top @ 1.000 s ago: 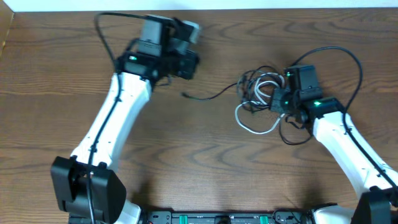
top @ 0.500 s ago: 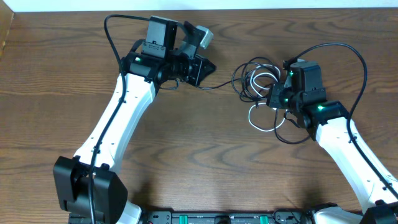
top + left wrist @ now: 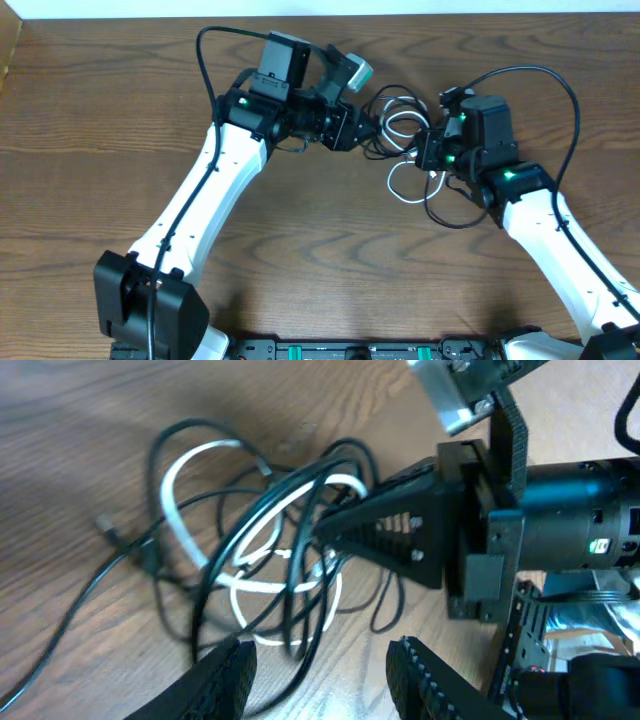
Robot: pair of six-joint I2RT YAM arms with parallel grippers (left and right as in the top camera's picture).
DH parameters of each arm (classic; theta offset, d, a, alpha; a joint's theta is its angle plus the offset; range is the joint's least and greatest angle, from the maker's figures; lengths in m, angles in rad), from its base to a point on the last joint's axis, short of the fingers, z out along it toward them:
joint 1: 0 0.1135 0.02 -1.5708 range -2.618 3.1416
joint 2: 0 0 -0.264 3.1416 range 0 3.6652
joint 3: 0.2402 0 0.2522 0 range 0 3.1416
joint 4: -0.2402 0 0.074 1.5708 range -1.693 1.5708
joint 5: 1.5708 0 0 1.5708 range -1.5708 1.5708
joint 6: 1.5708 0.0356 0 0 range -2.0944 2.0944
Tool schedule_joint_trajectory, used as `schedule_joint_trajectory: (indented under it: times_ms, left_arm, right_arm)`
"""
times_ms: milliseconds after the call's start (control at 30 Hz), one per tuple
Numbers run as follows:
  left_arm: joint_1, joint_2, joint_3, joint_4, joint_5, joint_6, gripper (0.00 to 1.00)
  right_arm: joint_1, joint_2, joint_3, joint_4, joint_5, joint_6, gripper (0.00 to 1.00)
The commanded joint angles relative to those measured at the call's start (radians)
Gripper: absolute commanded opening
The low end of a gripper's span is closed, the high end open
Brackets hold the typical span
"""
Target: Untangle cables
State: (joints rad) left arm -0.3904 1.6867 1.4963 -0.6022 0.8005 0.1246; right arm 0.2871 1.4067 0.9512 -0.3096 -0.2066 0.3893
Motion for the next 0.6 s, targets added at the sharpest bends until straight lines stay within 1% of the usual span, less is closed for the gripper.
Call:
schedule_joint_trajectory:
  times_ms: [0,167,300,467,500,533,567]
  left_arm:
    - [-0.007,-0.020,0.002,-0.002,0.017,0.021,0.47]
    - [-0.008,-0.020,0.002,-0.003,-0.046,0.021,0.47]
    - [-0.008,-0.020,0.002,-0.003,-0.087,0.021,0.47]
    - [-0.008,-0.014,-0.002,-0.002,-0.191,0.021,0.47]
    - [-0.008,-0.007,-0.002,-0.002,-0.212,0.021,0.41]
    - [-0.008,-0.002,-0.002,-0.002,-0.230,0.021,0.30]
    - [-0.008,0.008,-0.002,-0.002,-0.256,0.019,0.22]
  right_arm:
    - [0.040,-0.015,0.002,0.021,-0.039,-0.003,0.01]
    - [0.080,-0.016,0.003,0.045,-0.039,0.008,0.01]
    - [0.084,-0.016,0.003,0.045,-0.040,0.011,0.01]
    - [0.085,-0.016,0.003,0.047,-0.040,0.011,0.01]
    - [0.085,-0.016,0.003,0.048,-0.040,0.013,0.01]
    - [0.085,-0.016,0.003,0.048,-0.040,0.015,0.01]
    - [0.085,-0.016,0.003,0.050,-0.040,0.015,0.01]
